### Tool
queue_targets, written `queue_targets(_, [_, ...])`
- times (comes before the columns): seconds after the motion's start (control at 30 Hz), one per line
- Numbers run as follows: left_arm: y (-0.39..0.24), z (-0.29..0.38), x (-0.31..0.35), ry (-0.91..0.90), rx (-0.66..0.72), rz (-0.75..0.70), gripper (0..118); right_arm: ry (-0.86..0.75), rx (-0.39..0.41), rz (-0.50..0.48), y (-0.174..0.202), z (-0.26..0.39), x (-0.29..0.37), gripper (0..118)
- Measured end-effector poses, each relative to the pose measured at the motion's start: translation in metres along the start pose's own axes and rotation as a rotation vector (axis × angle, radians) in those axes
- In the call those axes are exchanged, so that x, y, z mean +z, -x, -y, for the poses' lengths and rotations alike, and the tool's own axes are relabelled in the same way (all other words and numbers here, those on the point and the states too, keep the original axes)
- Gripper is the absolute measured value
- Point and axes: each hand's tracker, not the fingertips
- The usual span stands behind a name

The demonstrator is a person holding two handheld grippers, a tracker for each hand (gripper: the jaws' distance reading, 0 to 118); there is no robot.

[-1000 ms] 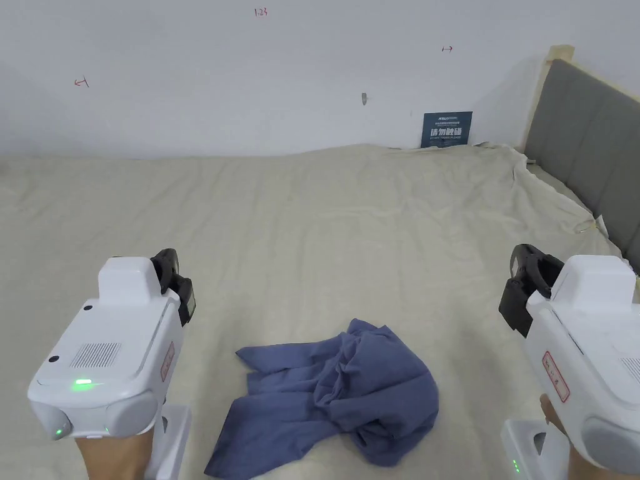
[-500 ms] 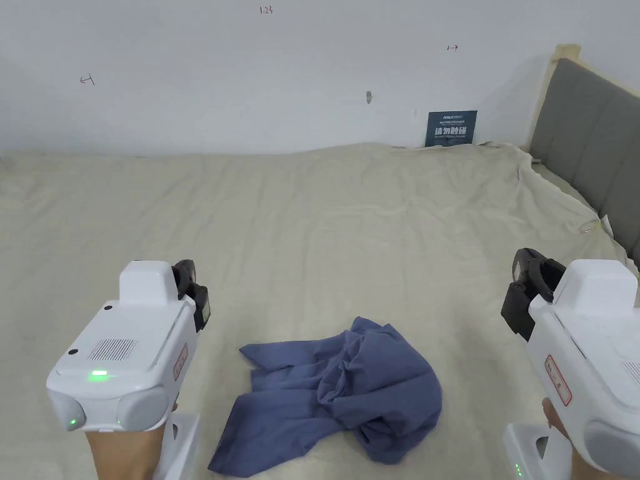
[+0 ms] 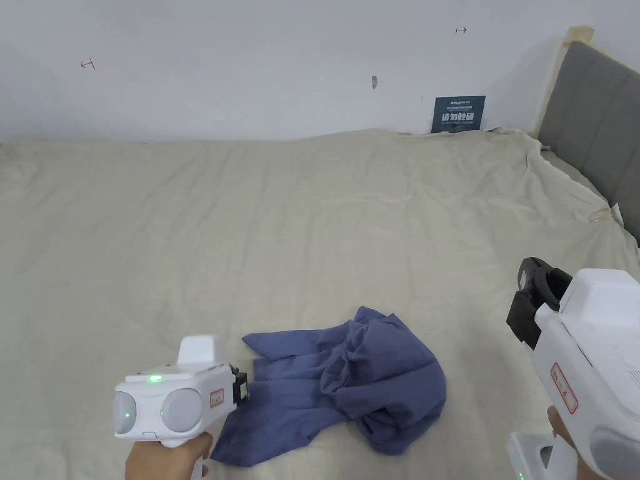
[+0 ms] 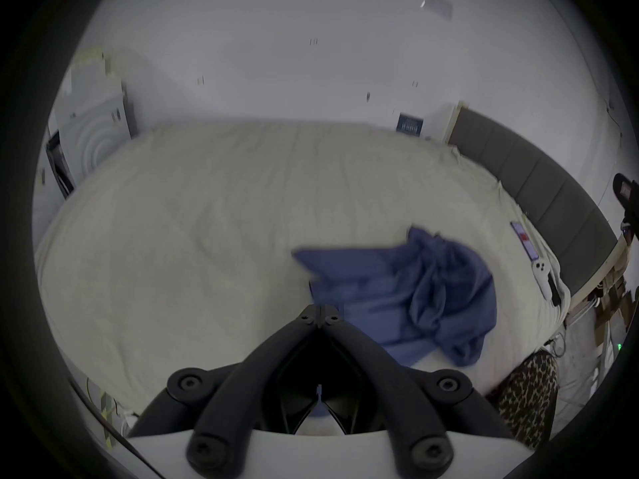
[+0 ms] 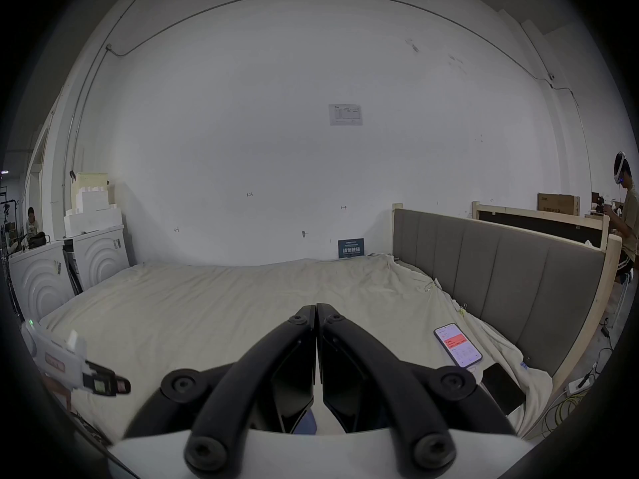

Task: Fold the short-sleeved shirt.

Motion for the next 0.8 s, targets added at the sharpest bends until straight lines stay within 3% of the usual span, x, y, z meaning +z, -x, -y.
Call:
queue_targets(0.1, [0.003, 0.017, -0.018, 0.111, 0.024, -0.001, 14, 0.013, 0.003, -0.002, -0.006, 0.010, -0.006, 0])
queue_targets(0.23, [0.002, 0.033, -0.033, 0.172, 0.011, -0.027, 57, 0.029, 0.001, -0.002, -0.013, 0.019, -0.012, 0])
queue_targets(0.3, [0.000, 0.038, -0.037, 0.194, -0.002, -0.049, 61, 0.037, 0.000, -0.002, -0.013, 0.020, -0.012, 0])
queue_targets(0.43, [-0.003, 0.044, -0.047, 0.215, -0.023, -0.090, 87, 0.050, -0.006, -0.003, -0.014, 0.022, -0.014, 0])
queue_targets(0.53, [-0.002, 0.047, -0.056, 0.255, -0.005, -0.080, 86, 0.056, -0.006, -0.006, -0.014, 0.021, -0.015, 0])
queue_targets(0.7, [-0.005, 0.053, -0.057, 0.251, -0.036, -0.099, 69, 0.060, -0.003, -0.008, -0.016, 0.018, -0.015, 0])
queue_targets(0.8, [-0.010, 0.053, -0.050, 0.223, -0.091, -0.097, 15, 0.063, -0.004, -0.006, -0.018, 0.017, -0.016, 0])
